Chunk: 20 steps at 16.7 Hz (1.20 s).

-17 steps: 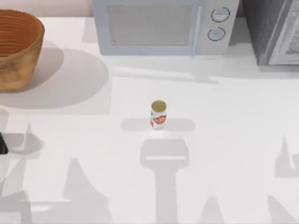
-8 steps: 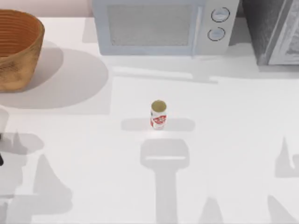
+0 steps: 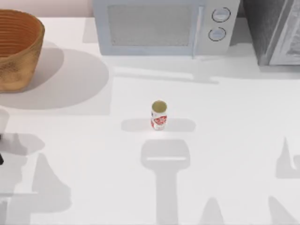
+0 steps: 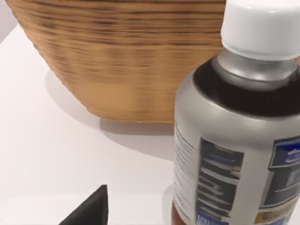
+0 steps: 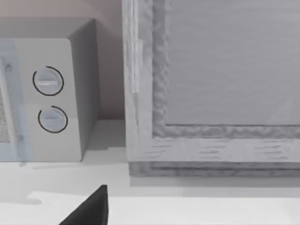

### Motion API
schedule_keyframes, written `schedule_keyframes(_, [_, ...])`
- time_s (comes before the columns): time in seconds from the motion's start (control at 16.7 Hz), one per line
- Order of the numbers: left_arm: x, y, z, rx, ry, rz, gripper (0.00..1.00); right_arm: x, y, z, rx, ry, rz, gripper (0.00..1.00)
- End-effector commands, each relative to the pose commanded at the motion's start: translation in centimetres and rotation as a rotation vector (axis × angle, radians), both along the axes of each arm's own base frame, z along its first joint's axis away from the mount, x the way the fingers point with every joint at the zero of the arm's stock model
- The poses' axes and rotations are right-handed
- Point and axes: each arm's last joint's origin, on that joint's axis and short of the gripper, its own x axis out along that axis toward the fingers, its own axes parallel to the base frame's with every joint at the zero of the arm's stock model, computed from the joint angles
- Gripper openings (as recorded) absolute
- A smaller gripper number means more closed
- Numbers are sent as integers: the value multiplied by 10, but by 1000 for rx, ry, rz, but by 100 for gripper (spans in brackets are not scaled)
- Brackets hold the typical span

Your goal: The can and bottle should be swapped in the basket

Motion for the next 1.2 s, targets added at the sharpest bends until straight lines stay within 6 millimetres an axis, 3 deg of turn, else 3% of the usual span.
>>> schedule_keyframes(0.42, [52,0,-10,1,-2,1,100,0,0,0,0,0,0,100])
schedule_keyframes(0.66, [54,-1,-11,1,-2,1,100,0,0,0,0,0,0,100])
schedule_keyframes(1.2, [54,-1,-11,1,-2,1,32,0,0,0,0,0,0,100])
